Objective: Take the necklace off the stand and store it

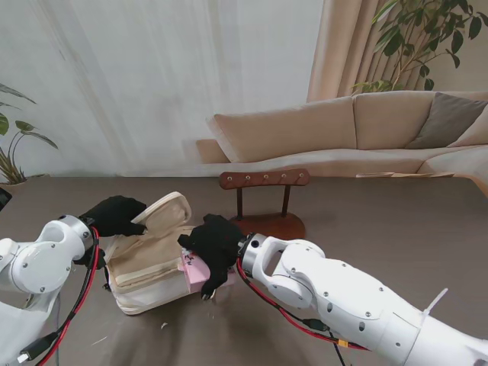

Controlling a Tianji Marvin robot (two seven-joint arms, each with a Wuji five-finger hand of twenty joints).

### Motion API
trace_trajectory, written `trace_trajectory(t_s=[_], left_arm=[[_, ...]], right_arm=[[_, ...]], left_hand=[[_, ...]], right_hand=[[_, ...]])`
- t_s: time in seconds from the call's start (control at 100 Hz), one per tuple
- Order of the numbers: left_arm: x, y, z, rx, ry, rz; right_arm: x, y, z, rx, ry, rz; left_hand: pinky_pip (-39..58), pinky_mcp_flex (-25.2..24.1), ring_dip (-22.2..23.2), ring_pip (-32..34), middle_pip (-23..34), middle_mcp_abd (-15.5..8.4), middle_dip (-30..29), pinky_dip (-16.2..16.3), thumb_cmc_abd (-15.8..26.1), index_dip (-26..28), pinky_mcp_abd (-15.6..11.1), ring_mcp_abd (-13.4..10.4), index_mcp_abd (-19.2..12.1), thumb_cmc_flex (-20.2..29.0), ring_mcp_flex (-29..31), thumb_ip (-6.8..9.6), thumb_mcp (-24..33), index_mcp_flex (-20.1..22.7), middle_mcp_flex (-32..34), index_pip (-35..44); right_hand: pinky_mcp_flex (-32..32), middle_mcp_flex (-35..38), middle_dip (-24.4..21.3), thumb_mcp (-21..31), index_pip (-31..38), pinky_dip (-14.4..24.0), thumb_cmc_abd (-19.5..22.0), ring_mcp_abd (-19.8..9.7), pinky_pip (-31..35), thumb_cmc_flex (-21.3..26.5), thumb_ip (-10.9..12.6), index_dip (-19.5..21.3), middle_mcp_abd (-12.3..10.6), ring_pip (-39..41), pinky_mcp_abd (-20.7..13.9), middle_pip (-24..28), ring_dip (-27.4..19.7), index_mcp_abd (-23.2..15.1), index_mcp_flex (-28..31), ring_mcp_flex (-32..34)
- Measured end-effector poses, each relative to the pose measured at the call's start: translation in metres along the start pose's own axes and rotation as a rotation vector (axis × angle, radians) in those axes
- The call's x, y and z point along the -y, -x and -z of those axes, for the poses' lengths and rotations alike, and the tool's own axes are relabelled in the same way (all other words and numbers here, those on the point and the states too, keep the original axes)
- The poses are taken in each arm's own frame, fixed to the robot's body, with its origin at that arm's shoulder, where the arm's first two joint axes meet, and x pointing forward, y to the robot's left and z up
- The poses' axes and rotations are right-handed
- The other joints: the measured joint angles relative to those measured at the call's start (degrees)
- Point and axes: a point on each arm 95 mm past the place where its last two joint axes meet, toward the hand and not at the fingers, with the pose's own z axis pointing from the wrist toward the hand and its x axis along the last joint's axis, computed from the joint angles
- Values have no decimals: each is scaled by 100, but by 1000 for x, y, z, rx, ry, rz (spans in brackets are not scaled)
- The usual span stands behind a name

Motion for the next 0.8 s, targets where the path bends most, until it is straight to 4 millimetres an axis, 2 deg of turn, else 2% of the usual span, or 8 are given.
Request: trace_trajectory(t_s=[0.27,0.4,0.43,0.63,0.8], left_arm=[[13,0,-7,4,26,29],[12,-1,-8,-2,32,24],[11,-2,-8,-3,33,27],[5,-2,-7,-8,58,41],[3,-1,-6,-4,53,47]], right_arm=[[1,-4,-27,-21,20,44],[2,-4,-39,-27,17,67],[2,-3,-41,-26,18,71],[3,-3,-53,-18,38,93],[12,-2,-61,-7,55,112]], left_hand=[[145,-104,0,213,66,18,0,88,-1,101,114,0,24,0,2,0,1,6,1,-45],[146,-149,0,221,82,20,4,92,-1,126,115,1,24,0,2,0,1,6,-5,-45],[146,-151,0,229,86,20,5,92,-1,127,115,1,25,0,2,0,1,6,-6,-45],[146,-158,0,236,91,20,7,97,-1,137,116,1,27,0,2,0,1,5,-11,-45],[146,-158,0,236,109,21,7,149,14,141,116,1,29,0,2,0,-23,3,-13,-45]], right_hand=[[0,70,-113,0,-1,0,0,-66,0,0,0,-35,-46,-102,-9,-190,0,-33,0,2],[0,87,-153,0,-12,0,0,-106,0,0,0,-75,-68,-160,-9,-279,0,-54,0,2],[0,152,-161,0,-23,0,0,-112,0,0,0,-77,-85,-173,-10,-439,-1,-69,0,2],[0,153,-161,0,-34,0,-4,-134,0,0,0,-83,-93,-197,-10,-444,-1,-80,0,2],[1,209,-185,0,-40,0,-92,-141,1,0,0,-139,-94,-198,-10,-448,-1,-96,70,15]])
